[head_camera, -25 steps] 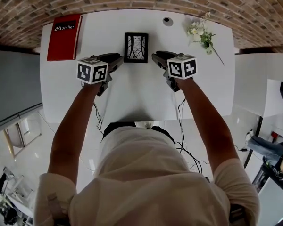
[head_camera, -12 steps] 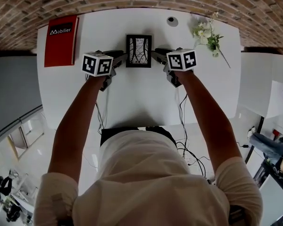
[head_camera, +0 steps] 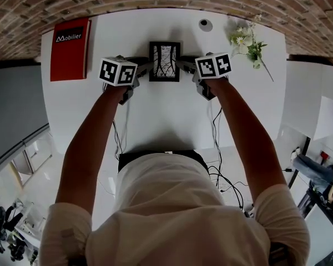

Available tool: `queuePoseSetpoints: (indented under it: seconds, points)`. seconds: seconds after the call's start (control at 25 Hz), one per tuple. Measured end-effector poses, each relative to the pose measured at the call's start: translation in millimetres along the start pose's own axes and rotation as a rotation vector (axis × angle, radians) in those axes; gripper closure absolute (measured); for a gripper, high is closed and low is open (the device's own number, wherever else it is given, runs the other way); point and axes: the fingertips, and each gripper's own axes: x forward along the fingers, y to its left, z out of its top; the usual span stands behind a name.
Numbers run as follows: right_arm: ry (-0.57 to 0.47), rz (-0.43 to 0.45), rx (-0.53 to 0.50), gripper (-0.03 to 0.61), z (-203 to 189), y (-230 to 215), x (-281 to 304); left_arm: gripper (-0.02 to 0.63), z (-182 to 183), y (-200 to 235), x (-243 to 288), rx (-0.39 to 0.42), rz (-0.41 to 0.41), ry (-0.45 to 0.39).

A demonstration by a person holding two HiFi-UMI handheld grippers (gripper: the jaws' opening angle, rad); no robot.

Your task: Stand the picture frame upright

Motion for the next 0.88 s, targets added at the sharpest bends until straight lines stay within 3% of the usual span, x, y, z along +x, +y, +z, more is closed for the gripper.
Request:
queuePoseSetpoints:
  seconds: [0.48, 0.88]
  points:
    - [0.023, -0.028, -0.029, 0.48, 1.4, 1.2, 2.3, 0.541, -1.8, 2.5, 4.7, -0.015, 0.045, 0.017]
    - [-0.035, -0.032, -0.055, 0.505, 11.6, 8.1, -13.1, 0.541, 10.7, -8.7, -5.0, 0.016, 0.049, -0.021]
